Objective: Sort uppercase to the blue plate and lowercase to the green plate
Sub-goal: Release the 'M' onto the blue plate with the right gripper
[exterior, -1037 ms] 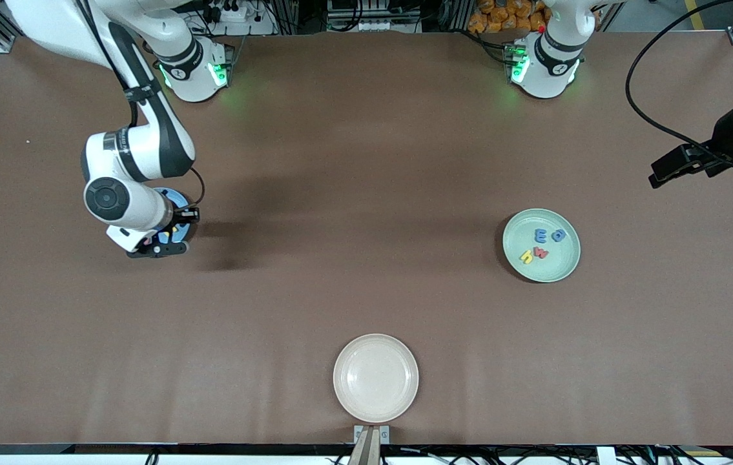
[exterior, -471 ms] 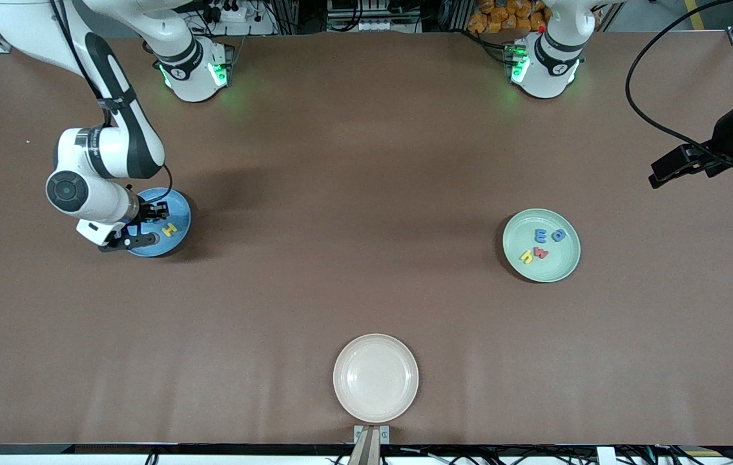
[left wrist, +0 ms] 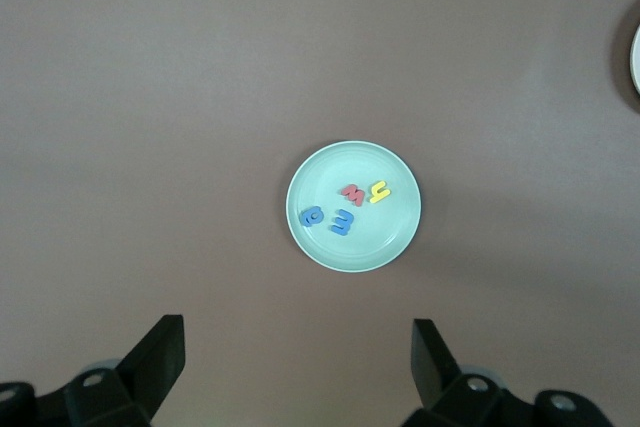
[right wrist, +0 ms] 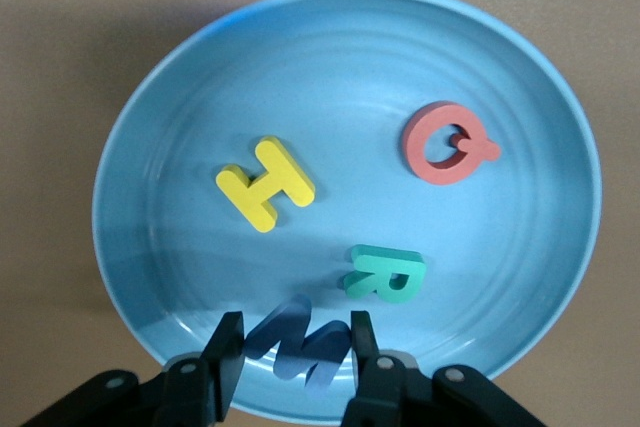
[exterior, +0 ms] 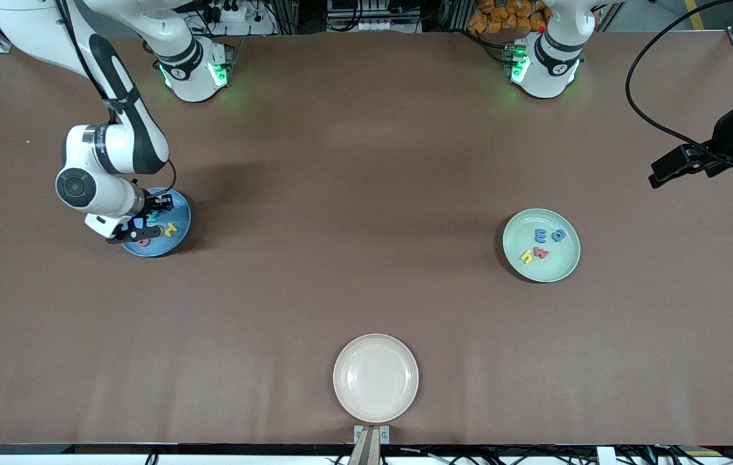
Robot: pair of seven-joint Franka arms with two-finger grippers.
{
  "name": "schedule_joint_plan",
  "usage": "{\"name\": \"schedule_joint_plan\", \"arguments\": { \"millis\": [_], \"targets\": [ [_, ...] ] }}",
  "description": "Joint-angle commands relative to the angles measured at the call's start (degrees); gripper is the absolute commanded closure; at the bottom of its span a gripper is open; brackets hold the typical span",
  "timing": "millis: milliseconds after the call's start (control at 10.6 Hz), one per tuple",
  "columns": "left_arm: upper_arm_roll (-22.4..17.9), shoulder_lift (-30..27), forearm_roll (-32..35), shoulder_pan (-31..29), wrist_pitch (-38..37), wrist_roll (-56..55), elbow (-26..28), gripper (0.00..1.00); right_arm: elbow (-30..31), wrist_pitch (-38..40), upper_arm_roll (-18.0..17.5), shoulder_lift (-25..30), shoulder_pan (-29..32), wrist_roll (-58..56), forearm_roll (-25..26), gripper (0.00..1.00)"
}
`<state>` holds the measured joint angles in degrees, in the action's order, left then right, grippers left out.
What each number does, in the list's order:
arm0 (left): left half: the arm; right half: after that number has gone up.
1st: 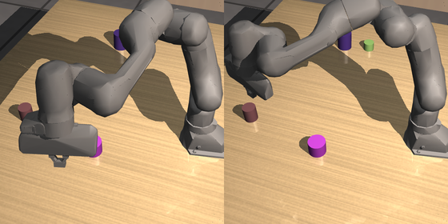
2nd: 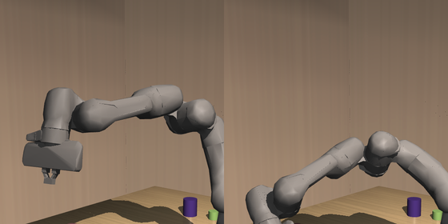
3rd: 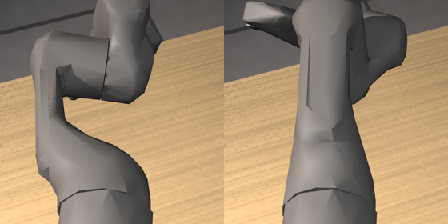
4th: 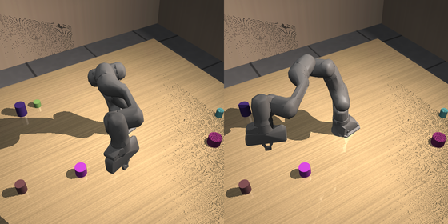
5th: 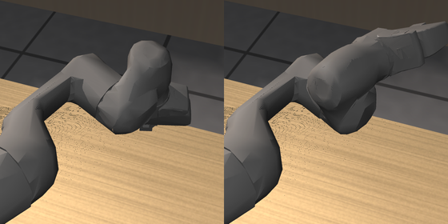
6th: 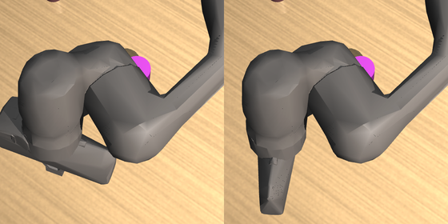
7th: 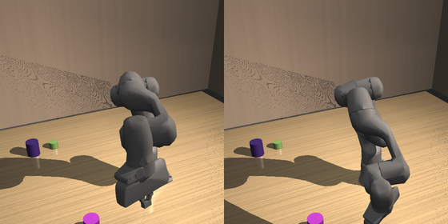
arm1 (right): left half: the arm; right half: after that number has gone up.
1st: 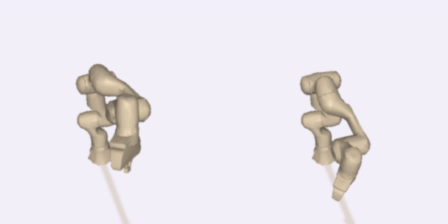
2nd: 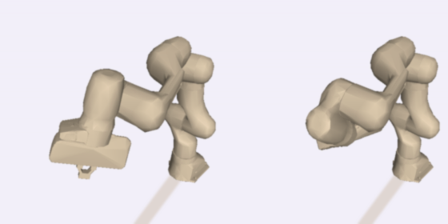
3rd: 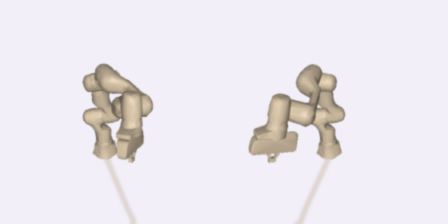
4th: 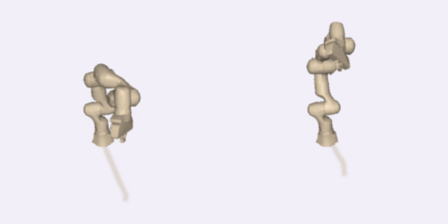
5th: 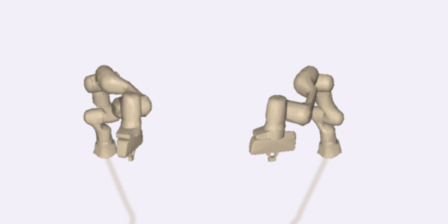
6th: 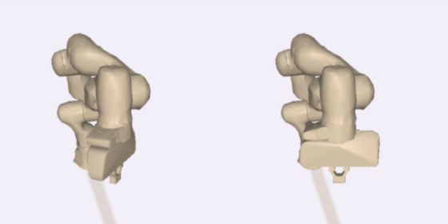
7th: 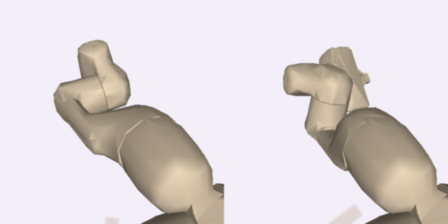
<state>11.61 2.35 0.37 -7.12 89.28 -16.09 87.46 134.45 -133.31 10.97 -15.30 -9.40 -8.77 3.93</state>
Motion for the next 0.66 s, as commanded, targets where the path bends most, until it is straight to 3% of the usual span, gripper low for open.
{"name": "schedule_joint_plan", "arguments": {
  "millis": [0, 94, 283, 566],
  "targets": [
    [-0.1, 0.02, -1.43, -0.35, -0.86, 1.15, -0.88, 0.0, 1.52, -0.46, -0.34, 2.02, 0.96, -0.37, -2.16, 0.3],
    [-0.1, 0.02, -1.43, -0.35, -0.95, 1.15, -0.88, 0.0, 1.34, -0.38, -0.42, 2.11, 0.87, -0.11, -2.26, 0.2],
    [-0.1, 0.02, -1.43, -0.35, -0.86, 1.15, -0.97, 0.0, 0.91, -0.29, -0.42, 2.46, 0.87, -0.02, -2.26, 0.1],
    [-0.01, 0.11, -1.51, -0.79, -0.86, 1.15, -1.06, 0.0, -1.2, 1.63, -0.42, 5.79, 1.14, -0.11, -2.17, 0.03]
  ]
}}
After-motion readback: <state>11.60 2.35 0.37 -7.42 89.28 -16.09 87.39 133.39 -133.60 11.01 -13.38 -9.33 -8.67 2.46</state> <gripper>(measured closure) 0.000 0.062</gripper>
